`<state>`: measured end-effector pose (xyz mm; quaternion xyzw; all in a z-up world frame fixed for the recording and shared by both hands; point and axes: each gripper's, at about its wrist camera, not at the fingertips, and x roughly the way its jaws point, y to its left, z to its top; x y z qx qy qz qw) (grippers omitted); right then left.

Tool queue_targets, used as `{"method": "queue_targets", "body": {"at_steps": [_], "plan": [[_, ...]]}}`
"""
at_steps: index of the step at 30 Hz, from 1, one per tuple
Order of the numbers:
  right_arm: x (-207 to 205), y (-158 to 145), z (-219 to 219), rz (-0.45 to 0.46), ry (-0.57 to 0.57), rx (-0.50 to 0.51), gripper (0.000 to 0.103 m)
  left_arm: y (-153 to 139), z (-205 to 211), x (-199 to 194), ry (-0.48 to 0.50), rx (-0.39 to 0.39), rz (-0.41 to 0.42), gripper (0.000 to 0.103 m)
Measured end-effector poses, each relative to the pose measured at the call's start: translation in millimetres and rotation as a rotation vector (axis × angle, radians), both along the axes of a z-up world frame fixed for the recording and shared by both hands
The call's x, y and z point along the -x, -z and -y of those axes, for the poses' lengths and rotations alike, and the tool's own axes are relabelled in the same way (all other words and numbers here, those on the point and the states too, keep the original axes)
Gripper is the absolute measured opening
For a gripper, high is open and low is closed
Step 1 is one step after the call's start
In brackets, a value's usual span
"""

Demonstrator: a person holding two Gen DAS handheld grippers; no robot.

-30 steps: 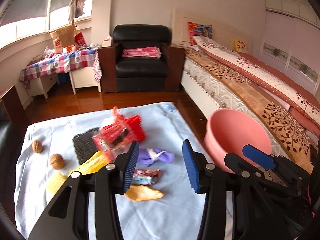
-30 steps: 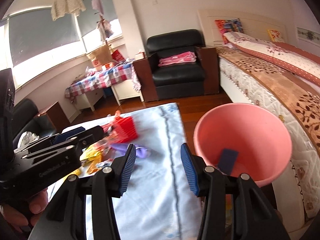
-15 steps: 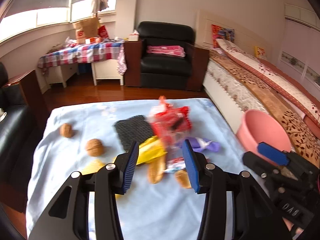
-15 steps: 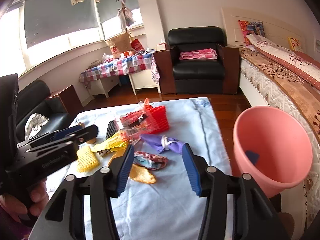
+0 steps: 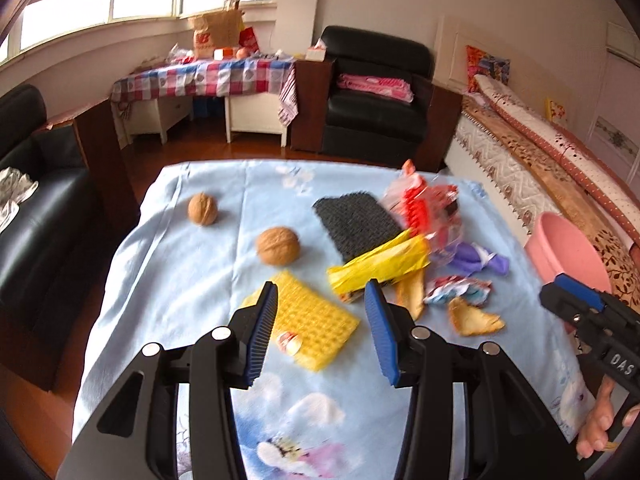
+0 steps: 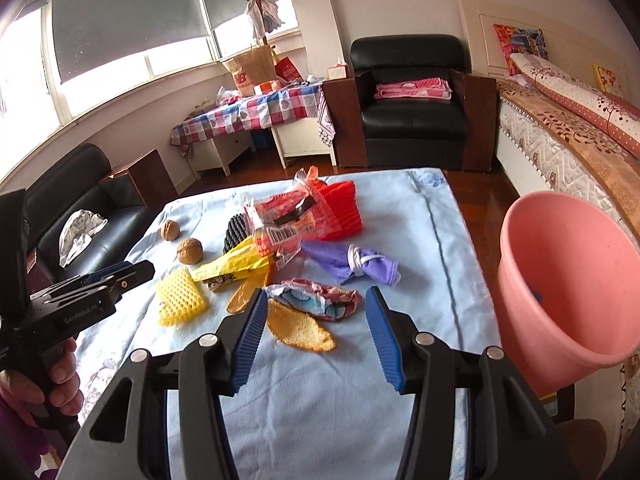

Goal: Collect trash
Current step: 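Close the left tool on the yellow foam mesh sleeve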

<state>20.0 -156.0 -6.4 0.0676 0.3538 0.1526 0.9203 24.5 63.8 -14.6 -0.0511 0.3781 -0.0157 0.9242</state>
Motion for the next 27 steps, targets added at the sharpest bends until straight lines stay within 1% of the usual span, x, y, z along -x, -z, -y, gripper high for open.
{"method": "queue_targets", "body": {"at_steps": [4,9,12,14,18,21,24,26,27], "plan": [[0,5,-1,-0.014,-0.007,-0.002,0.051,13,-7,-4,-0.027,0.041,-0.064,0.045],[0,7,2,-0.015,-0.001,-0.007,0.051,29,-9,-13,-0.072,0.036,-0.134,0.045],[-1,9,5,-0.019,0.007,-0.013,0.051,36,-11,-20,-0.107,0.052,-0.162,0.045],[-1,10,5,-0.024,0.008,-0.014,0.051,40,-8,-24,-0.109,0.060,-0.180,0.045],[-1,13,5,-0.037,-0.001,-0.009,0.051,47,1,-28,-0.117,0.011,-0.203,0.045],[-2,16,4,-0.051,-0.011,-0.005,0.051,48,2,-26,-0.129,-0.003,-0.193,0.045],[-4,20,4,-0.067,-0.016,-0.008,0.051,48,0,-25,-0.132,0.001,-0.189,0.045],[-7,21,6,-0.075,-0.011,-0.012,0.051,47,-1,-24,-0.127,0.011,-0.182,0.029],[-8,21,6,-0.075,-0.007,-0.011,0.051,46,-1,-24,-0.130,0.010,-0.179,0.025]]}}
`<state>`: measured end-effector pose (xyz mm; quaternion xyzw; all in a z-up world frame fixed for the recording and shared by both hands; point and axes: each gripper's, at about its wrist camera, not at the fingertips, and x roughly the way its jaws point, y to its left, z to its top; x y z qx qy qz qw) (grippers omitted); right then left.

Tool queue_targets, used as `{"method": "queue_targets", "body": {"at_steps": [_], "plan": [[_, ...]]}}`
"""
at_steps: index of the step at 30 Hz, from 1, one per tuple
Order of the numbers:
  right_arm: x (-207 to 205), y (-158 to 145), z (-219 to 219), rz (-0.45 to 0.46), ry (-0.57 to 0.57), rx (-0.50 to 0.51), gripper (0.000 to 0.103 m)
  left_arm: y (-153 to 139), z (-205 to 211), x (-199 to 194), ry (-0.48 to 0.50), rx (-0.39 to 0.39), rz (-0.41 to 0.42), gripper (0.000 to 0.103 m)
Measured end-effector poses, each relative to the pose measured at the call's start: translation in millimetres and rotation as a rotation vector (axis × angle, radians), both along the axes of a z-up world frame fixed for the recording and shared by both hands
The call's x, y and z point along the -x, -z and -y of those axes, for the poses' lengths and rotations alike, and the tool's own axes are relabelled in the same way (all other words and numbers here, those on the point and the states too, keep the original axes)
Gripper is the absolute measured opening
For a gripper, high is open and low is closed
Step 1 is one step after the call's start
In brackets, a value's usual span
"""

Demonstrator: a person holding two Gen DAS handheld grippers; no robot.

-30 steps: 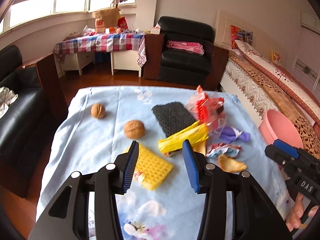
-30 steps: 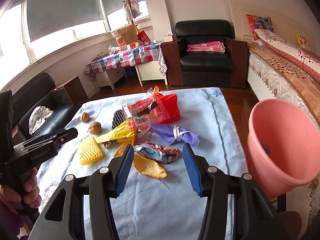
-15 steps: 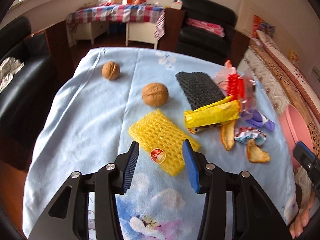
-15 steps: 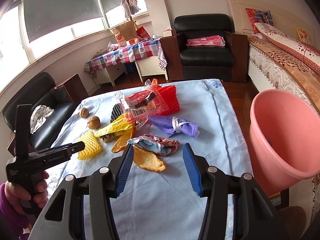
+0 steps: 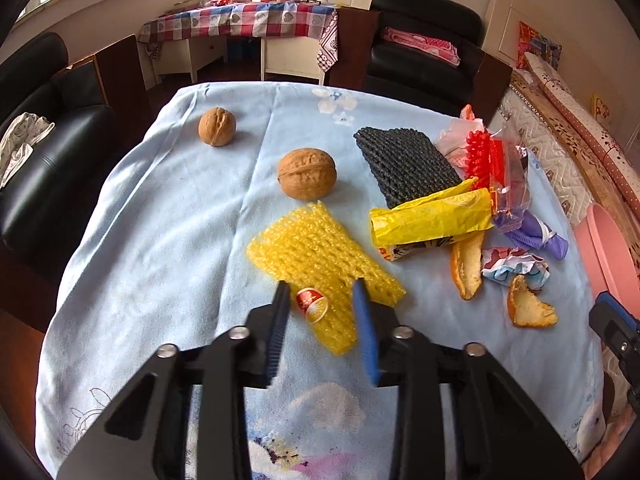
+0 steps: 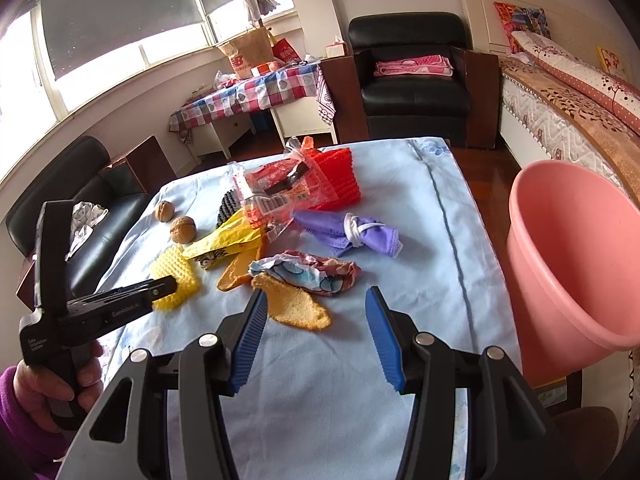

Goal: Collect trash
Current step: 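Close the left tool on the yellow foam mesh sleeve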

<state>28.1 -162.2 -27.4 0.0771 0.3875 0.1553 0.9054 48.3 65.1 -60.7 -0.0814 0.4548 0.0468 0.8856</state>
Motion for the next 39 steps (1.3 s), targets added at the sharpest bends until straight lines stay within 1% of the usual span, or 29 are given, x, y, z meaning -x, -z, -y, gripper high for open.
{"method": "queue_targets", "body": {"at_steps": [2,4,7,10,13,18,19,21,25,29,32,35,37,38,39], "plan": [[-5,0,3,0.002,0.011,0.004,0.051,-2,-2,1,0.001,0.008,0.008,0.013],[-10,-1,7,0.004,0.022,0.011,0.051,-4,-4,2,0.006,0.023,0.013,0.011],[-21,-1,13,0.002,0.046,0.012,0.051,-9,-4,5,0.021,0.021,0.029,0.011],[-32,-2,17,-0.013,0.061,-0.015,0.051,-11,-1,9,0.032,0.017,0.044,0.011],[-37,-6,10,-0.012,0.031,-0.032,0.051,-11,0,11,0.041,0.018,0.047,0.011],[-46,-14,-23,0.002,-0.043,-0.021,0.051,-9,-3,13,0.041,0.033,0.044,0.011],[-47,-17,-31,0.010,-0.055,-0.016,0.052,-8,-4,13,0.041,0.035,0.044,0.011],[-51,-21,-46,0.022,-0.065,0.000,0.060,-7,-5,14,0.043,0.040,0.040,0.011],[-63,-29,-72,0.046,-0.068,0.028,0.060,-4,-6,18,0.053,0.053,0.036,0.011],[-74,-31,-96,0.078,-0.063,0.104,0.060,-4,-5,20,0.067,0.060,0.040,0.011],[-86,-28,-109,0.076,-0.026,0.137,0.060,-5,-3,21,0.083,0.059,0.045,0.011],[-98,-21,-113,0.043,0.004,0.155,0.060,-7,0,22,0.097,0.059,0.054,0.011],[-104,-15,-114,0.026,0.015,0.164,0.060,-8,2,24,0.106,0.058,0.061,0.011],[-107,-12,-115,0.017,0.021,0.174,0.057,-8,2,25,0.107,0.060,0.061,0.011],[-109,-8,-114,0.011,0.026,0.184,0.051,-8,1,26,0.106,0.063,0.060,0.011]]}}
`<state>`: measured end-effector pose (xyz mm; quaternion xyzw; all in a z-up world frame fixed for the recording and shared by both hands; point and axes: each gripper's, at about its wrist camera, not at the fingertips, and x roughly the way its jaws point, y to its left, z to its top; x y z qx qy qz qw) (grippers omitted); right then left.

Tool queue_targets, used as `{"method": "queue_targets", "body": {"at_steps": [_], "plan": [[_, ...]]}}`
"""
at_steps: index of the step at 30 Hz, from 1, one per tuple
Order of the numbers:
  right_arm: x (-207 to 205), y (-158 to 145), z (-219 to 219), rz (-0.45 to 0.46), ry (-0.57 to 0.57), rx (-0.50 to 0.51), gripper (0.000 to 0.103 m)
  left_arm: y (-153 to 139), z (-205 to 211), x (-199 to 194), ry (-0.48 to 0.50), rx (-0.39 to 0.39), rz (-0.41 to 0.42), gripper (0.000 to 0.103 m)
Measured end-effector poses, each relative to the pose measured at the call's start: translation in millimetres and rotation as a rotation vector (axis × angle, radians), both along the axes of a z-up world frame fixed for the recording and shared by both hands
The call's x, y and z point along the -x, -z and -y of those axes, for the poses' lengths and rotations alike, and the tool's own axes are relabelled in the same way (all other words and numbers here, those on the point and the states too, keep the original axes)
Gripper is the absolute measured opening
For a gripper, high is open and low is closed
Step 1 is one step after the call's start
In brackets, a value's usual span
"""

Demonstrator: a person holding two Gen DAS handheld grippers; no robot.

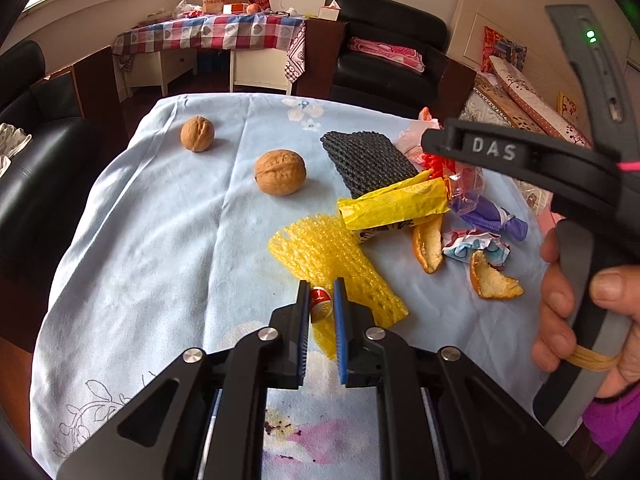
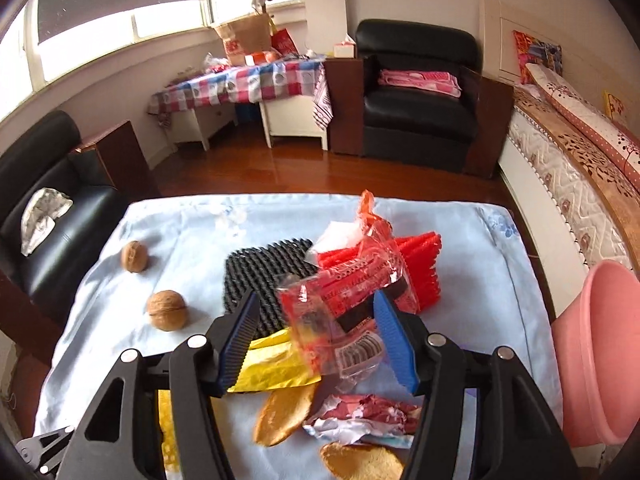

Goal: Collect trash
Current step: 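Close the left tool on the yellow foam mesh sleeve, then close the right tool on the clear red-printed snack wrapper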

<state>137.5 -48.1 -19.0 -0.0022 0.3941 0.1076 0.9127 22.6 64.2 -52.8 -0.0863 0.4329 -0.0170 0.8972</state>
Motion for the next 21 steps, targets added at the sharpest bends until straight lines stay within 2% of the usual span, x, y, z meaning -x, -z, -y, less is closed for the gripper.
{"method": "queue_targets", "body": {"at_steps": [6,12,21], "plan": [[-2,12,9,-0.041,0.005,-0.006,0.028,-1,-3,2,-0.003,0.006,0.003,0.011],[18,2,28,-0.039,-0.015,-0.066,0.022,-3,-2,2,0.002,0.010,0.008,0.011],[66,-16,53,-0.023,-0.073,-0.150,0.021,-16,5,3,0.008,0.003,0.036,0.011]]}}
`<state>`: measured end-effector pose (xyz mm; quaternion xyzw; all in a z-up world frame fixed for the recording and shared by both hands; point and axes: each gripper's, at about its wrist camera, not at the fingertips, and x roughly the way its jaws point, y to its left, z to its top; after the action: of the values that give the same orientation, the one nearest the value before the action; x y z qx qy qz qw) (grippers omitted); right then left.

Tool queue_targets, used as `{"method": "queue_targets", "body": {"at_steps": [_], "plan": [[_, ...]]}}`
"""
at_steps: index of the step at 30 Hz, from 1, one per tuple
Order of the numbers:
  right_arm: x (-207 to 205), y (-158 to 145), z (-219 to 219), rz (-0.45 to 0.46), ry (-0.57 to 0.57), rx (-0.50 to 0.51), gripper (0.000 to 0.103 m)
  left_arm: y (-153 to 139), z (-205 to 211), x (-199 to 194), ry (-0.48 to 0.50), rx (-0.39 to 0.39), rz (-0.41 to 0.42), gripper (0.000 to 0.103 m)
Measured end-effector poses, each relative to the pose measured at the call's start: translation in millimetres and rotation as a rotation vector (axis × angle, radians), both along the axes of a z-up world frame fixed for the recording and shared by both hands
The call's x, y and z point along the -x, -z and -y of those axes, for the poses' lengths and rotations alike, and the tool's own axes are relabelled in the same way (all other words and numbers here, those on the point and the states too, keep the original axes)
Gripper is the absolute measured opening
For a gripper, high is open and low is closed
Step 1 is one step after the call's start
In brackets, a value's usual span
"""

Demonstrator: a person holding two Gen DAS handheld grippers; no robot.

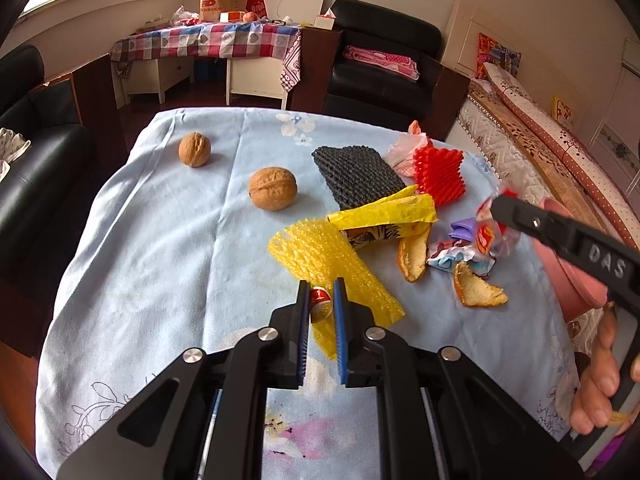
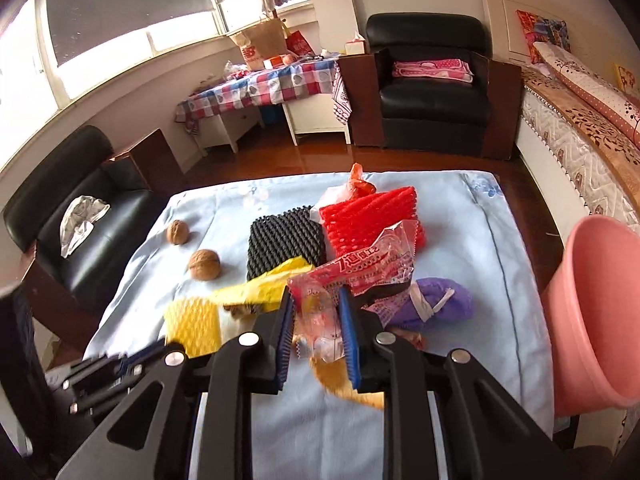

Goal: Collect trash
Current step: 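Close the right tool on the clear red-printed snack wrapper, then carry the yellow mesh in the left tool while the right tool carries the wrapper over the bucket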

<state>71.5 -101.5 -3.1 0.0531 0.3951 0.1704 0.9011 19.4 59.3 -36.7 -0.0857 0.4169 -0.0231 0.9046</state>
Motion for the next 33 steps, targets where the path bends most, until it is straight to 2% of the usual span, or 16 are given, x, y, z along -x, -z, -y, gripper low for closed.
{"method": "queue_targets", "body": {"at_steps": [6,15,33], "plan": [[20,-12,14,0.016,-0.029,-0.052,0.021,-13,8,3,0.008,0.000,0.033,0.011],[37,-34,40,0.077,-0.014,-0.103,0.021,-34,21,7,0.024,0.010,0.089,0.011],[45,-39,118,0.115,0.160,-0.139,0.021,-53,80,-11,0.156,-0.004,0.131,0.011]]}}
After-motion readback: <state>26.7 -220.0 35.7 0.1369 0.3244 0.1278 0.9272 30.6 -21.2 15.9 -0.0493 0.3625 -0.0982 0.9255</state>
